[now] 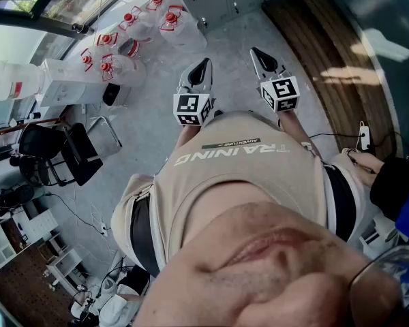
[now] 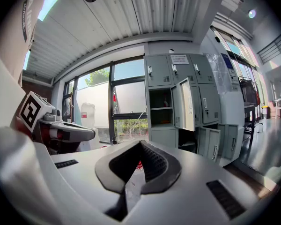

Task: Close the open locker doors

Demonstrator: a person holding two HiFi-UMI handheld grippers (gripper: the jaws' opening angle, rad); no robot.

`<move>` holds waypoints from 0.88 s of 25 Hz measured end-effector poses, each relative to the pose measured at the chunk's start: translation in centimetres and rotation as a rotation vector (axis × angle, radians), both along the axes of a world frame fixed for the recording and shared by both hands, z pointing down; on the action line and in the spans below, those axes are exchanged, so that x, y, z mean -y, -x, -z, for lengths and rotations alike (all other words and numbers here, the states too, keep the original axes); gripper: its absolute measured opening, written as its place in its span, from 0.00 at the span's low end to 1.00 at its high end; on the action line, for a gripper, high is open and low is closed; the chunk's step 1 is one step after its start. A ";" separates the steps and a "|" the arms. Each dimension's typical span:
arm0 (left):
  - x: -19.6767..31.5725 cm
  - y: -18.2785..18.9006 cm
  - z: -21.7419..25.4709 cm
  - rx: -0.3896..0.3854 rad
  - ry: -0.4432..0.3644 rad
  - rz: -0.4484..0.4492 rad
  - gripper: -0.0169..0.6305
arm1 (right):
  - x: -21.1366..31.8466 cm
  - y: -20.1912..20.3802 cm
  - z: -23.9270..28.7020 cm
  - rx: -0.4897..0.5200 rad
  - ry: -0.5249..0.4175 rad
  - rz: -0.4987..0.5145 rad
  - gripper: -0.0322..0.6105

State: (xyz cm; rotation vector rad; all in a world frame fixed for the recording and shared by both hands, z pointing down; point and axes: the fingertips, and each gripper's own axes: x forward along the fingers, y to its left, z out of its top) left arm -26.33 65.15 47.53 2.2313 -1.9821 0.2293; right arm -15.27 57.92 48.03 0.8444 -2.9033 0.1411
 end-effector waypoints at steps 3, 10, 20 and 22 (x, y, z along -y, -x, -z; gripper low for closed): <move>0.0 -0.4 -0.7 -0.012 0.038 -0.004 0.02 | -0.2 -0.5 -0.6 -0.009 0.012 0.004 0.07; 1.6 -2.9 -0.4 0.008 0.045 -0.047 0.02 | 1.2 -2.2 -1.2 0.007 0.026 -0.030 0.07; 2.8 -4.1 -2.4 0.009 0.076 -0.102 0.02 | 1.5 -1.7 -3.6 -0.044 0.041 0.004 0.07; 3.7 -3.6 -2.6 0.007 0.069 -0.116 0.02 | 2.1 -1.4 -4.2 -0.049 0.051 -0.010 0.07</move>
